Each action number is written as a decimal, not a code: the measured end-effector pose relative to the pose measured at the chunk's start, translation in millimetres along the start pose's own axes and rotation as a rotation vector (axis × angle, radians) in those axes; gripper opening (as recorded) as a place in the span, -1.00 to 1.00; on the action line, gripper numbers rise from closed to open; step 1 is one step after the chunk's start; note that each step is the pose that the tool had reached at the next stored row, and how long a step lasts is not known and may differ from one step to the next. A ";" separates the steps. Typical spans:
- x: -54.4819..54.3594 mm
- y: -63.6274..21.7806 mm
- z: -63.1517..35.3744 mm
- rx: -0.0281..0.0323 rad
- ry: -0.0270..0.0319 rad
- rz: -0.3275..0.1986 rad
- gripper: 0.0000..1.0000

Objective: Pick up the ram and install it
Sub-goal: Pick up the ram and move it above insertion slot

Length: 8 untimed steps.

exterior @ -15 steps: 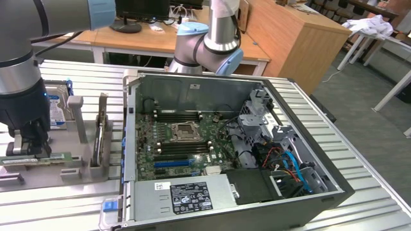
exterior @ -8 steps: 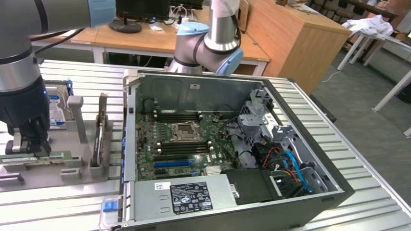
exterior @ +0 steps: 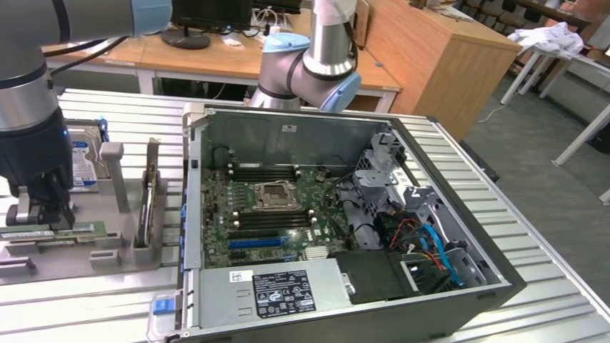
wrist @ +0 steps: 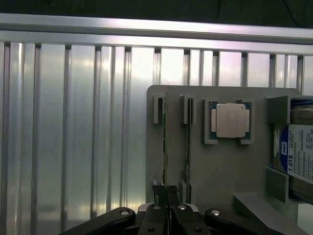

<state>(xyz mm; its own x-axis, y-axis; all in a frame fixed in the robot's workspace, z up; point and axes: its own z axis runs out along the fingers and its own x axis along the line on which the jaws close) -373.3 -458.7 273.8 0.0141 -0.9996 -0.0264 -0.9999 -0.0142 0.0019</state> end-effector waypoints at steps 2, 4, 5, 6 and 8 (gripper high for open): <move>0.0 -0.1 -1.3 0.0000 0.0000 0.000 -0.77; 0.0 -0.1 -2.4 0.0000 0.0000 0.000 -0.77; -0.1 -0.2 -3.0 0.0000 0.0000 0.000 -0.77; -0.1 -0.2 -3.5 0.0001 0.0000 0.000 -0.77; -0.1 -0.3 -4.8 0.0000 0.0000 0.000 -0.77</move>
<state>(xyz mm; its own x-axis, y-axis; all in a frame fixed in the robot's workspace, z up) -373.0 -458.7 278.6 0.0141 -0.9996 -0.0264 -0.9999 -0.0142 0.0019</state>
